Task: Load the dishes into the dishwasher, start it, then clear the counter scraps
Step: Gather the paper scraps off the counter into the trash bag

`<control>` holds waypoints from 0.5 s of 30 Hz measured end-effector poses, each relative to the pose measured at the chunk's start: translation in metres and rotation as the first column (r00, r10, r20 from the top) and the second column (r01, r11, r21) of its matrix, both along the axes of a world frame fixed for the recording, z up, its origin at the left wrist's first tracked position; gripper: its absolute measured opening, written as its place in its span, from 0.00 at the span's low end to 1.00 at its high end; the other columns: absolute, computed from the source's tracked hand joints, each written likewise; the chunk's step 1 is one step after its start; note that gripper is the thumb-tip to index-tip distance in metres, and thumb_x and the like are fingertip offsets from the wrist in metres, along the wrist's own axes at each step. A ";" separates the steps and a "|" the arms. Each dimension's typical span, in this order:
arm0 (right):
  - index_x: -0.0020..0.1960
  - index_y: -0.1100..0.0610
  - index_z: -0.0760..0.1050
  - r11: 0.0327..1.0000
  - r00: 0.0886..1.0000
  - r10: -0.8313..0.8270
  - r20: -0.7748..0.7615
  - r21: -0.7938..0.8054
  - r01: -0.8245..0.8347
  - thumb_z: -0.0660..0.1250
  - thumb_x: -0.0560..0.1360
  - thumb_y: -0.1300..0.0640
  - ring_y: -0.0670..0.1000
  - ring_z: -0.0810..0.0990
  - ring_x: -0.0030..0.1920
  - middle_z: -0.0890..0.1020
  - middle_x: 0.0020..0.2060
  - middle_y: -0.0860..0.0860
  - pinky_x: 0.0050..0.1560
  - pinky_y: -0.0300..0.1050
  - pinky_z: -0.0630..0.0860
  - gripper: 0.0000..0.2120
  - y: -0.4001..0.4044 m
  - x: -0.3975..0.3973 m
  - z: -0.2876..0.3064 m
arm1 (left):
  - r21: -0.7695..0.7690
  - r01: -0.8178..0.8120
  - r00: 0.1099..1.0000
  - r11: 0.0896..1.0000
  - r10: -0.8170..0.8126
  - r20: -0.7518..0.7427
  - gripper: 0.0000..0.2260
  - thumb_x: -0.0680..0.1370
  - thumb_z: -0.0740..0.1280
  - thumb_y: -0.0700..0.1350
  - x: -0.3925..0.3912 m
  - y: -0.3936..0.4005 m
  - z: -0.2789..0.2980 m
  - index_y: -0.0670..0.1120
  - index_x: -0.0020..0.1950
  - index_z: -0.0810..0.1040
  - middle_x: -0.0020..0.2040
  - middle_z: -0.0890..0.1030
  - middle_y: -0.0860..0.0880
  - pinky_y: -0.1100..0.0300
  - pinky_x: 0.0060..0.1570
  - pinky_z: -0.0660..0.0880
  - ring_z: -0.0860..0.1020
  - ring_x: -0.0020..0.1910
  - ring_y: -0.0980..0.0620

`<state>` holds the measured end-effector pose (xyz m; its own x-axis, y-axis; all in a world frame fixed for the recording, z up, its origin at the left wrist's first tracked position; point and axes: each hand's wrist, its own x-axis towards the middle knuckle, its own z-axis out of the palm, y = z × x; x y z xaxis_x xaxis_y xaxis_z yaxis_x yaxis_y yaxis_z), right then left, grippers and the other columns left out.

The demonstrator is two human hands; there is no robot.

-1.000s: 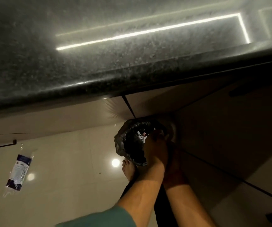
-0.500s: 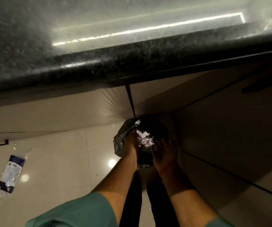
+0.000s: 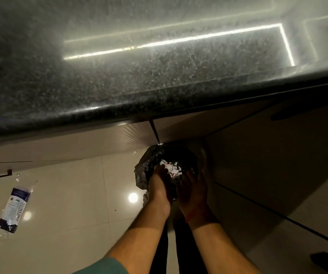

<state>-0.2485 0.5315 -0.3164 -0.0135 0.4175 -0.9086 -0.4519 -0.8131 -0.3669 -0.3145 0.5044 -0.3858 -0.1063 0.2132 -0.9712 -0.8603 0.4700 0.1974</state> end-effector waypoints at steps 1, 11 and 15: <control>0.74 0.58 0.67 0.996 0.997 -0.075 -0.018 -0.054 0.074 0.56 0.83 0.42 0.58 0.65 0.76 0.65 0.77 0.58 0.69 0.50 0.67 0.27 -0.003 -0.002 0.000 | -0.024 -0.019 1.000 1.000 0.019 -0.007 0.24 0.85 0.54 0.60 -0.002 0.011 0.033 0.48 0.70 0.78 0.66 0.80 0.42 0.41 0.73 0.67 0.77 0.67 0.42; 0.72 0.61 0.69 0.919 0.924 -0.307 -0.229 -0.324 0.225 0.71 0.75 0.48 0.60 0.74 0.65 0.78 0.64 0.61 0.74 0.53 0.63 0.31 -0.015 -0.025 -0.008 | 0.029 -0.102 0.990 0.994 0.104 -0.093 0.22 0.84 0.57 0.59 -0.017 0.025 0.055 0.47 0.63 0.84 0.59 0.85 0.44 0.43 0.67 0.74 0.81 0.61 0.42; 0.70 0.60 0.73 0.967 0.961 -0.133 -0.243 -0.243 0.072 0.67 0.76 0.57 0.58 0.78 0.63 0.80 0.63 0.60 0.66 0.51 0.74 0.23 -0.009 -0.025 -0.010 | 0.025 -0.014 0.990 1.000 0.017 -0.142 0.29 0.79 0.59 0.65 -0.028 0.026 0.039 0.44 0.66 0.82 0.61 0.83 0.41 0.41 0.69 0.73 0.80 0.61 0.40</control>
